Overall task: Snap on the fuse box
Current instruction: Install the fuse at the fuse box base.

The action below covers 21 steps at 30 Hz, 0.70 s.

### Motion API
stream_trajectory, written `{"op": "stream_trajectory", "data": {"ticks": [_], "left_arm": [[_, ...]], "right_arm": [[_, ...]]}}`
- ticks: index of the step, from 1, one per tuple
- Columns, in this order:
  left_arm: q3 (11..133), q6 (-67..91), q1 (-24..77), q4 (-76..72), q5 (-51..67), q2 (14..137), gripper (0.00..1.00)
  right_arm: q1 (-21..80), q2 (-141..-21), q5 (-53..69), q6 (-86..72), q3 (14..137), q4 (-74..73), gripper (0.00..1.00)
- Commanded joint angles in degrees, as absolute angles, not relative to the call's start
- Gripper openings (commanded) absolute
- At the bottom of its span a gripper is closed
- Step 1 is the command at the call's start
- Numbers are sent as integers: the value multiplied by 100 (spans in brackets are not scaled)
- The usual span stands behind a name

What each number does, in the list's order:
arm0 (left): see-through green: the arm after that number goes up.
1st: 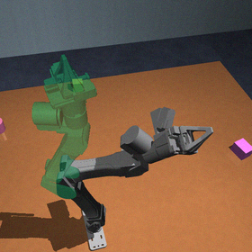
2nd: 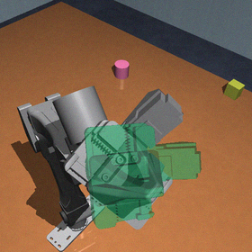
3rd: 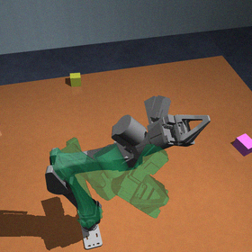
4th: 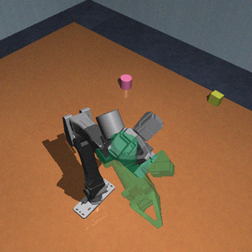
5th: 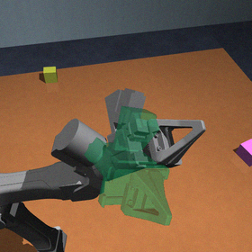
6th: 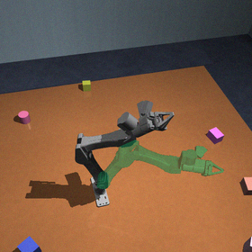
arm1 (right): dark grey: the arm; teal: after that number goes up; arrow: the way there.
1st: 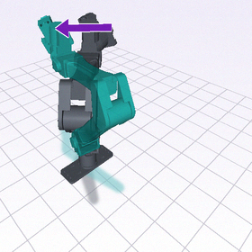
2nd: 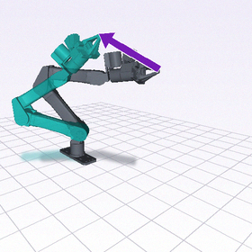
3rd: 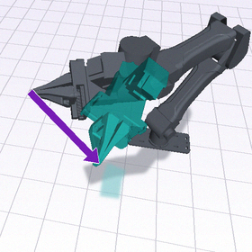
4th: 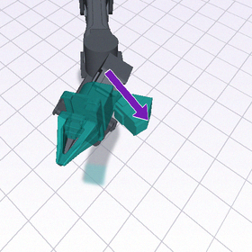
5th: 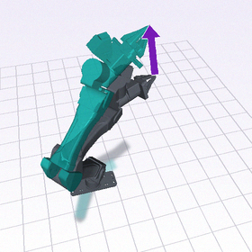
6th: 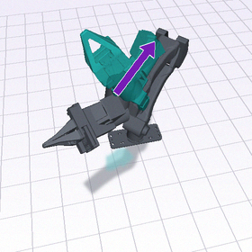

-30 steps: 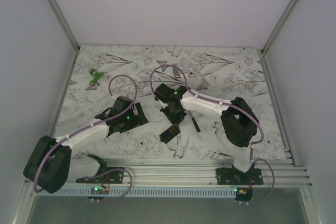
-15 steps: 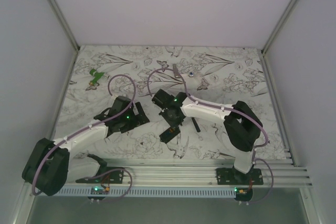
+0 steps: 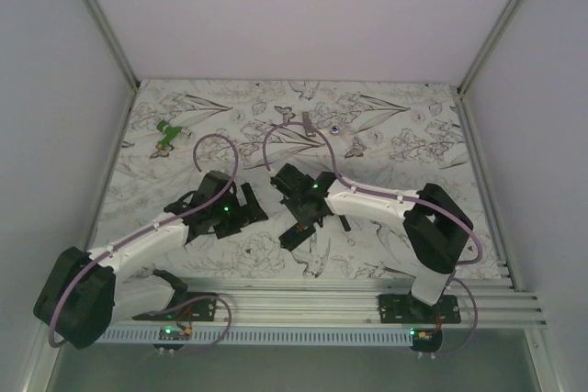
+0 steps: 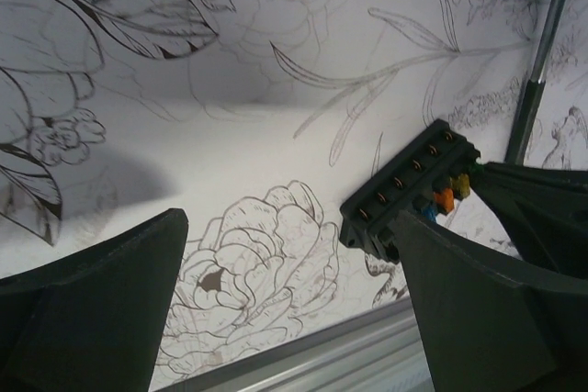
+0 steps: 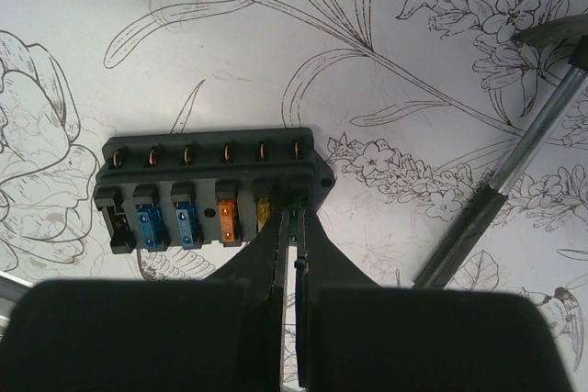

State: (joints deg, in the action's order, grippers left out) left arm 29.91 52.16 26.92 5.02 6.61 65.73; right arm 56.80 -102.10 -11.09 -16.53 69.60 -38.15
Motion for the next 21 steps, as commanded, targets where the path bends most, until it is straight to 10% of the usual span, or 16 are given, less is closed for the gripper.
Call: {"op": "stream_trajectory", "data": {"ticks": [1,21], "left_arm": [[2910,5462,2909,820,985,6564,100],[3604,5779,3899,1367,1059,7216,88]], "right_arm": [[5592,-10398,-720,-1838,6482,-3915,0],[5415,-9510,-517,-1867,6353,-3397,12]]}}
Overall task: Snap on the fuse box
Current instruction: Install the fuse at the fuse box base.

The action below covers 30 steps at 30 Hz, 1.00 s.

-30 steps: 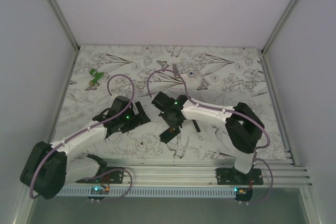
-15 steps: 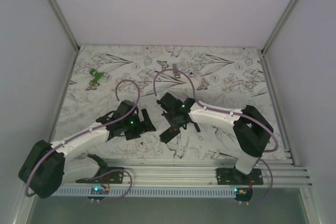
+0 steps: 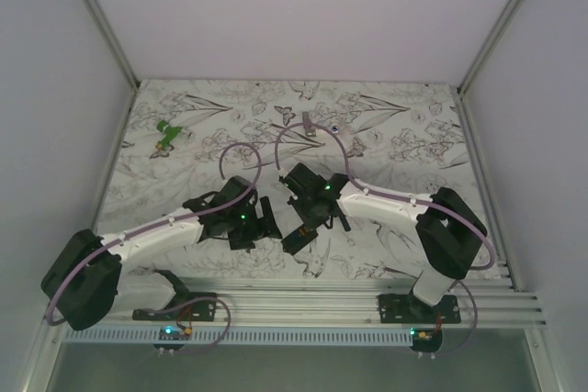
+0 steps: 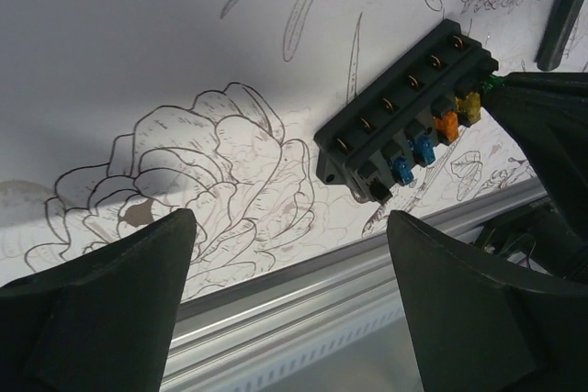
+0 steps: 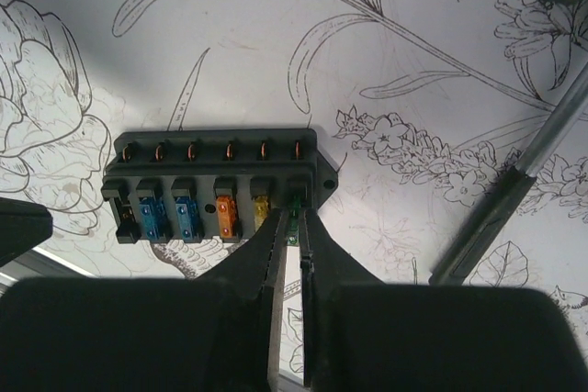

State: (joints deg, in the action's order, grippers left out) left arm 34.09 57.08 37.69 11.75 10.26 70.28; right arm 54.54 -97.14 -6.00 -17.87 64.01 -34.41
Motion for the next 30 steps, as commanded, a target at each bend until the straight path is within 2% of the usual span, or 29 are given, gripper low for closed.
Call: {"op": "stream_trajectory", "data": {"ticks": [1,7,13,20,30], "left_arm": [[3645,5782,3923,1371,1062,7223,88],[3749,5809,4043,1380,1098,7588,86],[3783,5833,4081,1410,1118,7655,86],[3943,5778,4168,1410,1210,7941,83],[4096,5713,4228,1415,1289,8168,77]], "right_arm": [[5415,-9461,-499,-1866,6361,-3378,13],[5389,-9305,-372,-1872,6370,-3270,21],[5299,-9144,-295,-1905,6266,-3247,24],[5026,-9024,218,-1938,6004,-3070,18],[4835,-9021,562,-2030,5838,-2927,14]]}}
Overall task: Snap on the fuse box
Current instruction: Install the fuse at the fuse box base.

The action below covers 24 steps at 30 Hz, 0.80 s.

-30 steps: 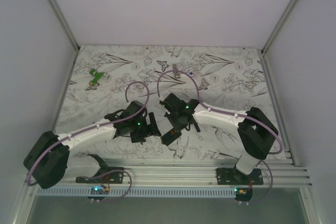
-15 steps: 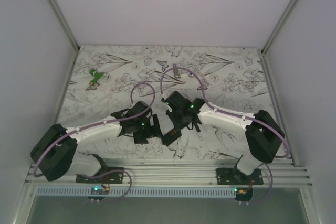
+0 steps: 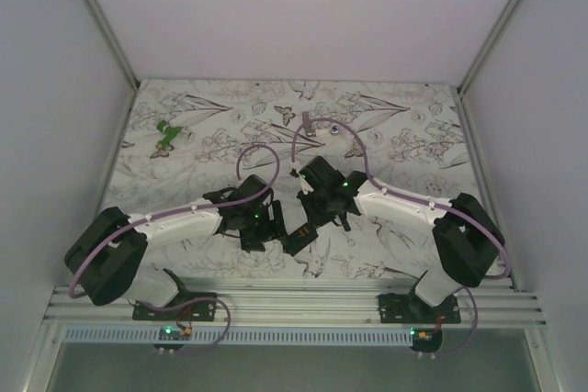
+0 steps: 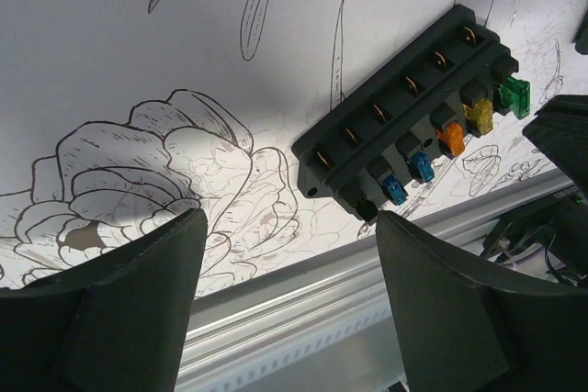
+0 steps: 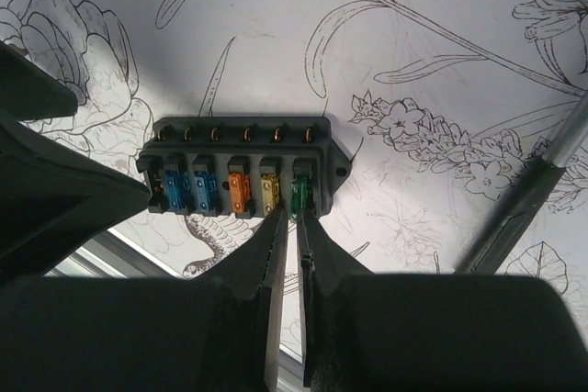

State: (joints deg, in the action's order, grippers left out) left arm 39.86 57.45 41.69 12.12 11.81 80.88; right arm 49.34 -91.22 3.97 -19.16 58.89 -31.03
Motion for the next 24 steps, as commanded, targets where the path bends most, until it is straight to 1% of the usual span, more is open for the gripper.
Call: {"op": "stream_trajectory", "data": {"ticks": [1,9,17,23,24], "left_arm": [[4091,5713,4228,1415,1292,8187,76],[4107,5736,4229,1436,1285,8269,70],[4112,5747,4231,1498,1214,8270,66],[4111,5739,4228,1553,1164,8243,66],[4120,5733,4230,1559,1155,8224,66]], "right_arm": [[4814,-9021,567,-2029,5820,-2925,14],[4773,-9055,618,-2030,5670,-2970,9],[4702,-9076,615,-2000,5466,-2997,5],[4584,-9023,585,-1923,5445,-3027,4],[4587,-8841,603,-1898,5472,-3032,6]]}}
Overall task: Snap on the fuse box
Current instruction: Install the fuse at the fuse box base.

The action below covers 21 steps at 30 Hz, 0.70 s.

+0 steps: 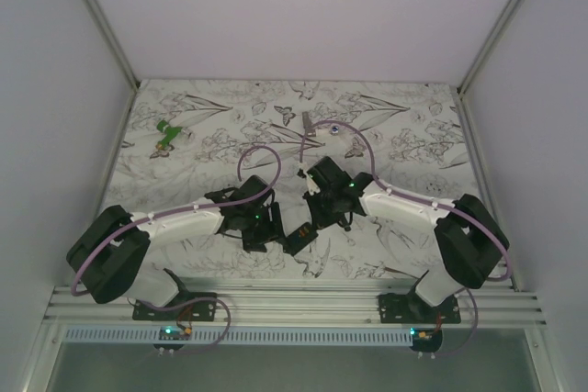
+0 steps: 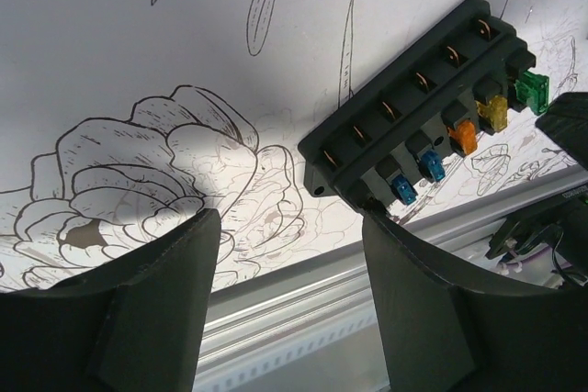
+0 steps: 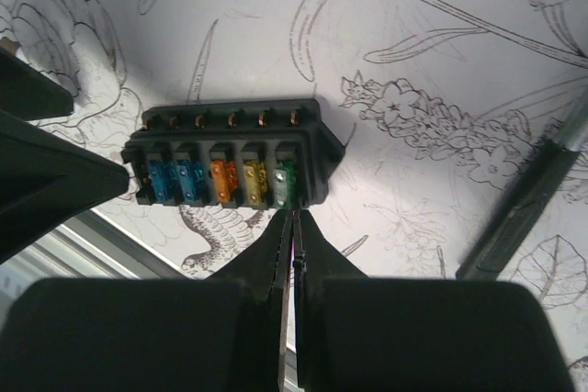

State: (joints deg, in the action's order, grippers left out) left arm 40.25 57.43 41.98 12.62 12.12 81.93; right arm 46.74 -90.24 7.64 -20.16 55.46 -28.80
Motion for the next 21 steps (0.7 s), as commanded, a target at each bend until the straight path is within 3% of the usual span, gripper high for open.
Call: {"op": "stream_trajectory", "data": {"ticks": [1,9,16,21], "left_arm": [[4128,5719,4228,1566,1145,8213,66],[4200,5503,4231,1657,1028,8031,72],[4137,5192,4230,1651,660,7651,81],[4205,5244,4233,1627,879,7836,81]], "right_arm": [[4586,-8766,635,-1872,5506,-3028,7],[4593,-8405,927,-1659,5794,-2988,17],[4592,-8908,888,-1596,6031,-3047,21],[4588,-9164,968,-1681,6051,-3000,24]]}}
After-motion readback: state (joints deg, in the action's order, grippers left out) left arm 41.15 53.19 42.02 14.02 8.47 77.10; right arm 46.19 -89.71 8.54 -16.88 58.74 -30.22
